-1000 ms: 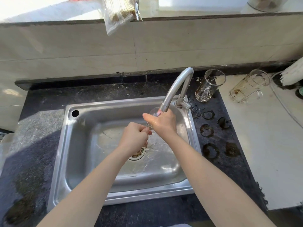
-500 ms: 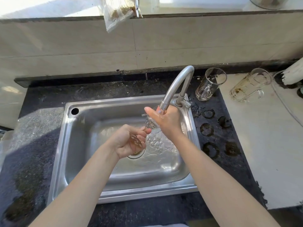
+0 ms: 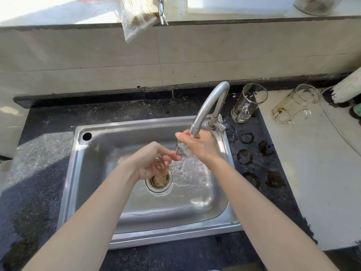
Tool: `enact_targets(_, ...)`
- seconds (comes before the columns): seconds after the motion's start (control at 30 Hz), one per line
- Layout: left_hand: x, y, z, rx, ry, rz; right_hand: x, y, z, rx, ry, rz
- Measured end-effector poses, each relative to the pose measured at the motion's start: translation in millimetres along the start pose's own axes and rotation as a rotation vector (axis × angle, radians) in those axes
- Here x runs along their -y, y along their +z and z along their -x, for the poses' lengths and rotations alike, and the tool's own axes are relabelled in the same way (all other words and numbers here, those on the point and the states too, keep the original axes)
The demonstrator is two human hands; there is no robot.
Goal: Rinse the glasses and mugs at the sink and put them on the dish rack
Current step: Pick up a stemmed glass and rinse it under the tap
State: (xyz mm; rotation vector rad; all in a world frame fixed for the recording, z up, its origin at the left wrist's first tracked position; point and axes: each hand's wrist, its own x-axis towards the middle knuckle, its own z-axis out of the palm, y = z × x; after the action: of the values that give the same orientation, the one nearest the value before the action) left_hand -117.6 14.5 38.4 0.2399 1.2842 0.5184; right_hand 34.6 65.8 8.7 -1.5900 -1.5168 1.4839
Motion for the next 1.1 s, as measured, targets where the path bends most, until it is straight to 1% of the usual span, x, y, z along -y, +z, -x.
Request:
enact_targets(0.07,-4,2,-2,0.007,0.005,-0.066,-5,-12,-1,0.071,0.022,-0.045)
enact_targets(0.1,-6,5,-5,-0.004,0.018,-0.08,-6,-17,-3,0.098,0.063,-0.081)
enact_targets(0.17,-9,14,-13,-0.071,0.053,-0.095,-7,-24,-6,0.119,0.202,-0.199)
enact_targets(0.23,-11,23,-23,-0.165,0.096,-0.055,-7,-29,-3,0.09,0.313,-0.221)
enact_targets(0.3,-12,30,-33,-0.25,0.142,0.051,-10,-31,2,0.026,0.403,-0.231)
enact_targets(0.37,-12,36,-41,-0.31,0.176,0.109,-17,-30,10,-0.028,0.523,-0.353)
enact_targets(0.47,-10,46,-46,-0.307,0.233,0.129,-28,-27,23,-0.058,0.707,-0.565)
enact_targets(0.53,-5,51,-48,-0.27,0.294,0.067,-37,-24,31,-0.064,0.774,-0.72)
enact_targets(0.6,0,55,-48,-0.195,0.344,0.039,-46,-21,36,-0.087,0.806,-0.845)
enact_targets(0.67,4,59,-47,-0.113,0.379,0.061,-53,-17,39,-0.114,0.836,-0.947)
enact_targets(0.73,5,61,-49,-0.098,0.404,0.081,-57,-13,41,-0.113,0.853,-1.003)
enact_targets(0.87,1,66,-54,-0.204,0.42,0.034,-59,-9,46,-0.057,0.858,-0.989)
enact_targets(0.9,0,68,-54,-0.193,0.41,0.038,-60,-10,47,-0.051,0.845,-0.973)
enact_targets(1.0,-3,68,-53,-0.084,0.389,0.142,-59,-17,53,0.004,0.781,-0.943)
enact_targets(1.1,-9,65,-55,-0.059,0.306,0.281,-55,-28,57,0.161,0.692,-0.939)
